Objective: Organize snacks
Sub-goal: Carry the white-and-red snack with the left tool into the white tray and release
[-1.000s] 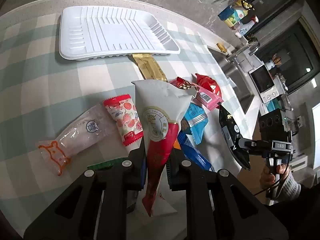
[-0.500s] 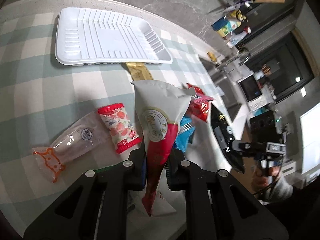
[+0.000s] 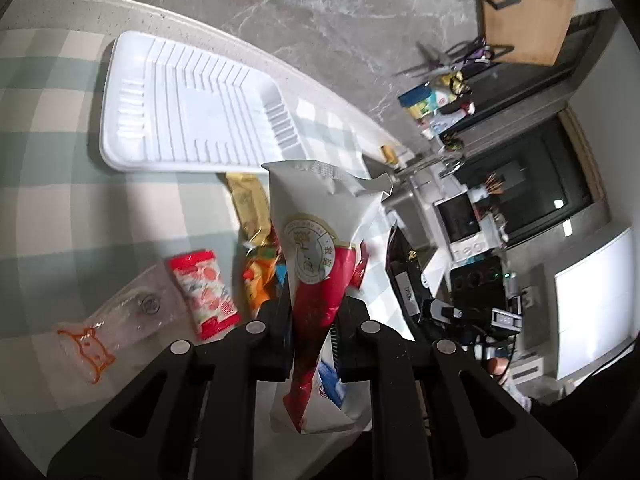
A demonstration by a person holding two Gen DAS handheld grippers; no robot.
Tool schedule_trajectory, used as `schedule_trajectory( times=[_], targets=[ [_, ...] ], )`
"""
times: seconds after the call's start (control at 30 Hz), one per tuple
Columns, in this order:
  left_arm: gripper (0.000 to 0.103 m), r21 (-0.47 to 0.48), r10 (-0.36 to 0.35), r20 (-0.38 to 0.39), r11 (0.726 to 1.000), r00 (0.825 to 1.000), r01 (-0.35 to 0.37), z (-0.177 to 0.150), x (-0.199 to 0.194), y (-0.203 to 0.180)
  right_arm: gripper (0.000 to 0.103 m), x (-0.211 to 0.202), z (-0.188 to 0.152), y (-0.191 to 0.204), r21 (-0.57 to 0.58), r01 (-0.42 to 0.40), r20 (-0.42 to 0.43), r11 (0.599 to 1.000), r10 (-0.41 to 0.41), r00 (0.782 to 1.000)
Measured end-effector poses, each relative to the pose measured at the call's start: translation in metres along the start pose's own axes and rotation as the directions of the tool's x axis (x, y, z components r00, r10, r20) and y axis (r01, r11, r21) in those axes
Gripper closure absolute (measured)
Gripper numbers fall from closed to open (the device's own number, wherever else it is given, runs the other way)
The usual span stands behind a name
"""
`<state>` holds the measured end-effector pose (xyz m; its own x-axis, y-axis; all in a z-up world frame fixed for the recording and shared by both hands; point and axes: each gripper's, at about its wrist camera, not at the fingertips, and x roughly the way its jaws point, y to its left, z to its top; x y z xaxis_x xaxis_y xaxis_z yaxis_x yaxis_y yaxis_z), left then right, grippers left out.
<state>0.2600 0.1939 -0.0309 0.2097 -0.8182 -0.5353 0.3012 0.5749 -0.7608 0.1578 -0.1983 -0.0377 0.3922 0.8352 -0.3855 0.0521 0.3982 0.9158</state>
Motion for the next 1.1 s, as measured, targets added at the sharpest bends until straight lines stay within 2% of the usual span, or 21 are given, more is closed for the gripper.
schedule_trajectory(
  times=[0.2, 0.47, 0.9, 1.03, 1.1],
  targets=[
    [0.091, -0.005, -0.013, 0.032, 1.000, 0.999, 0.013, 0.019, -0.006, -0.001, 0.076, 0.001, 0.016, 0.013, -0.012, -0.048, 0.010, 0.999, 0.048, 0.999],
    [0.091, -0.031, -0.015, 0.069, 0.999, 0.998, 0.017, 0.059, -0.003, 0.008, 0.076, 0.020, 0.051, 0.022, -0.039, -0.055, 0.000, 0.998, 0.055, 0.998],
    [0.091, -0.048, 0.067, 0.116, 0.997, 0.991, -0.061, 0.144, 0.014, 0.041, 0.074, 0.047, 0.133, 0.027, -0.080, -0.040, 0.023, 0.996, 0.042, 0.999],
    [0.091, -0.060, 0.106, 0.103, 0.993, 0.989, -0.100, 0.166, 0.030, 0.055, 0.074, 0.061, 0.155, 0.027, -0.103, 0.005, 0.018, 0.995, -0.003, 1.000],
    [0.091, -0.059, 0.121, 0.095, 0.992, 0.988, -0.116, 0.172, 0.038, 0.061, 0.074, 0.070, 0.160, 0.029, -0.127, 0.056, 0.006, 0.990, -0.055, 0.998]
  ],
)
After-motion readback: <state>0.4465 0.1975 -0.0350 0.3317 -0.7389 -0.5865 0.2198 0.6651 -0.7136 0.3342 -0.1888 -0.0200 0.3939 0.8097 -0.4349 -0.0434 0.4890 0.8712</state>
